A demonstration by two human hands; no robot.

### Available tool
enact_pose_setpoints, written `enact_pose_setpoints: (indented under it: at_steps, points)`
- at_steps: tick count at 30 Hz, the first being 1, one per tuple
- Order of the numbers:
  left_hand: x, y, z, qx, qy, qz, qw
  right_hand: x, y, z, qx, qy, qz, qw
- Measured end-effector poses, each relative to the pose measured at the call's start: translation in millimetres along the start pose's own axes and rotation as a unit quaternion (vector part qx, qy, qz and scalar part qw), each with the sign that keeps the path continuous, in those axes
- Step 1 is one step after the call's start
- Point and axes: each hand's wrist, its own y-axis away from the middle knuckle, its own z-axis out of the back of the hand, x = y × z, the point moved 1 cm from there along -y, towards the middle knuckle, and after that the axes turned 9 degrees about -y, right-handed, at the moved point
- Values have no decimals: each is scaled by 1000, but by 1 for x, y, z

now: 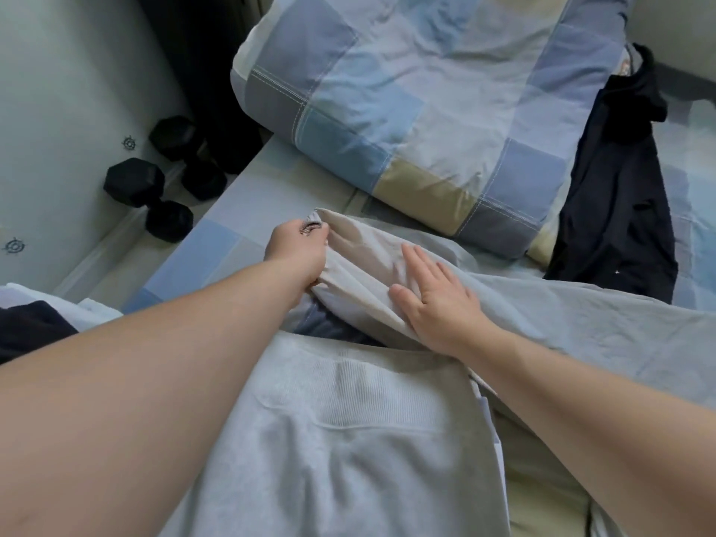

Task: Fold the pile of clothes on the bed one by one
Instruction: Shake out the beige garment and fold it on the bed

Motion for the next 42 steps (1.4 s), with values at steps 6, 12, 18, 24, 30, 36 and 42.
enact_pose_setpoints:
  at_steps: [6, 12, 18, 24, 30, 36, 42]
  points:
    - [4, -45, 7, -127, -103, -67, 984, -17, -17, -11, -14, 16, -13, 1000]
    - [16, -64, -2, -104, -216, -37, 970, -34, -34, -24, 1, 27, -20, 999]
    - [5, -26, -48, -104, -403, -323, 850, -80, -17, 1, -74, 70, -9, 995]
    - [-31, -20, -114, 17, -559, -303, 772, -139, -23, 49, -85, 133, -139, 978]
    - [-26, -22, -125, -3, -499, -202, 843, -164, -18, 66, -197, 161, -79, 964]
    - [-40, -30, -130, -109, -336, -148, 924, -171, -13, 69, -242, 28, -76, 967]
    - [-32, -14, -156, 36, -416, -418, 807, -203, 0, 41, 1, 80, 21, 997]
